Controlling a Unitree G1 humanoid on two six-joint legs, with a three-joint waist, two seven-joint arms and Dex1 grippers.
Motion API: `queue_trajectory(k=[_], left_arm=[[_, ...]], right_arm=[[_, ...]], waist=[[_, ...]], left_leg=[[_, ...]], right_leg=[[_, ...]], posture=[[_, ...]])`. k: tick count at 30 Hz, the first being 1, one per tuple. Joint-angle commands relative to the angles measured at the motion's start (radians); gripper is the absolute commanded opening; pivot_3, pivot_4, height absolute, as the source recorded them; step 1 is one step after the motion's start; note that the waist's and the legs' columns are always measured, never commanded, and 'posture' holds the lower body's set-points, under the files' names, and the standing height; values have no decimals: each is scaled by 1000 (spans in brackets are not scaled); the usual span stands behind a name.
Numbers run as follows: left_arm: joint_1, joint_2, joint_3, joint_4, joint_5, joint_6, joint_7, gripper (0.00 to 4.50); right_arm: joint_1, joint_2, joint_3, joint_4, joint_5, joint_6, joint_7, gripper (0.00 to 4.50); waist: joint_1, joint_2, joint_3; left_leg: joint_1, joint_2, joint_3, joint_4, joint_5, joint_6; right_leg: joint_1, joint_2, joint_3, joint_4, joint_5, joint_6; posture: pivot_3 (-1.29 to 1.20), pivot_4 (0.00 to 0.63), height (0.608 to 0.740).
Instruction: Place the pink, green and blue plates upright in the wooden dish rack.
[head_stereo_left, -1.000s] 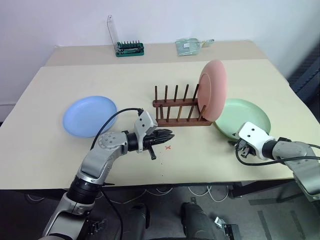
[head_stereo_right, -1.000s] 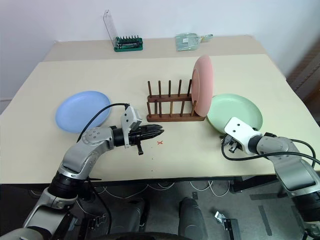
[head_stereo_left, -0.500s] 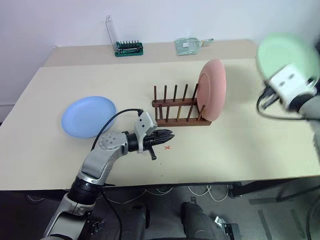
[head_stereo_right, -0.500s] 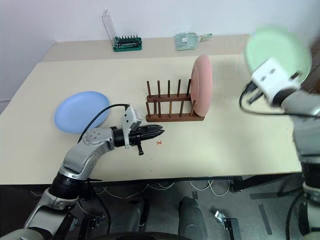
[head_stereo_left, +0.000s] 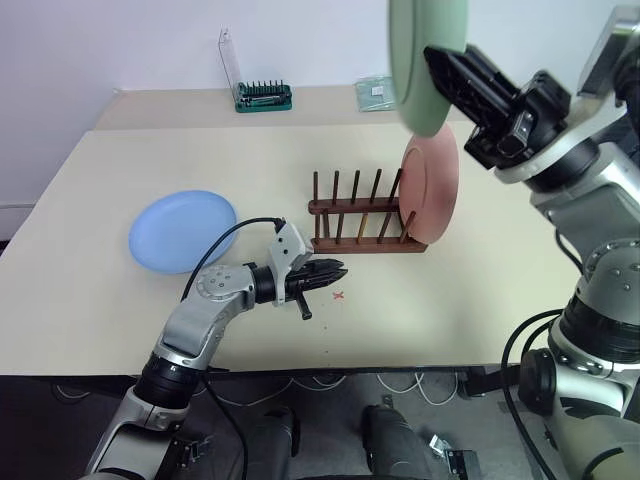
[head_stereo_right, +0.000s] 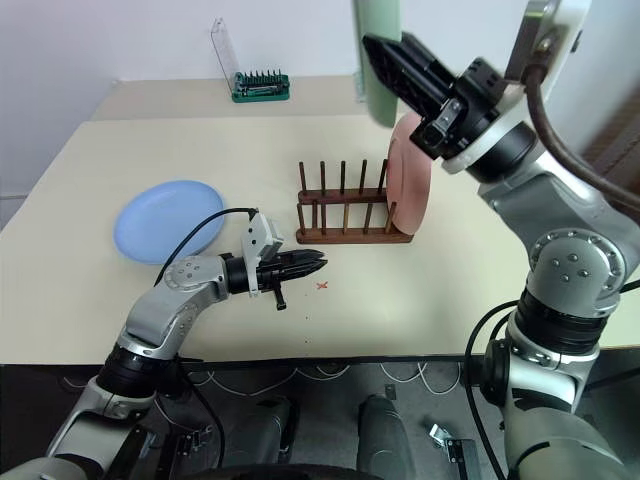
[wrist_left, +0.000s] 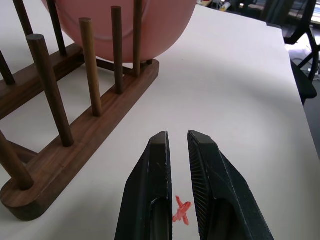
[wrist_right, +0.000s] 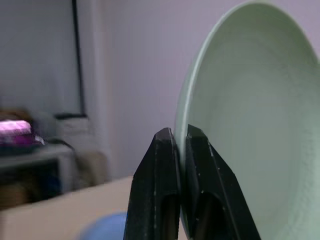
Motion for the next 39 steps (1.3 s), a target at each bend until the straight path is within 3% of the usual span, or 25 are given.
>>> queue_trajectory(k=[1,8,19,29,32,39], left_arm=[[-9,0,19,-37,-21,-2,1,567],[-5,3,19,-30,-20,-11,3,567],[-16,-4,15,-39,-25,2,9,567],[3,-6,15,-17,-19,-27,14,567],[15,-8,11,-9,-16,-43,14,567],[19,-9,6,-25,-20,-37,21,567]], right_arm=[[42,19,-11,22,132,35,-97,48],[76,48,19,101,212,48,-213,48],[48,55,89,172,166,49,-247,48],[15,87,96,263,184,84,-380,48],[22,88,95,263,189,96,-393,1032],[18,84,95,241,184,98,-402,4445]], waist=[[-3,0,0],[-8,1,0],[-7,1,0],[-8,1,0],[-8,1,0],[-8,1,0]], left_leg=[[0,0,0,0,0,0],[0,0,2,-1,0,0],[0,0,2,-1,0,0],[0,0,2,-1,0,0],[0,0,2,-1,0,0],[0,0,2,-1,0,0]], right_leg=[[0,0,0,0,0,0],[-2,1,1,2,0,0],[-2,1,1,2,0,0],[-2,1,1,2,0,0],[-2,1,1,2,0,0],[-2,1,1,2,0,0]], posture=[[0,150,740],[0,150,740],[0,150,740],[0,150,740],[0,150,740],[0,150,740]])
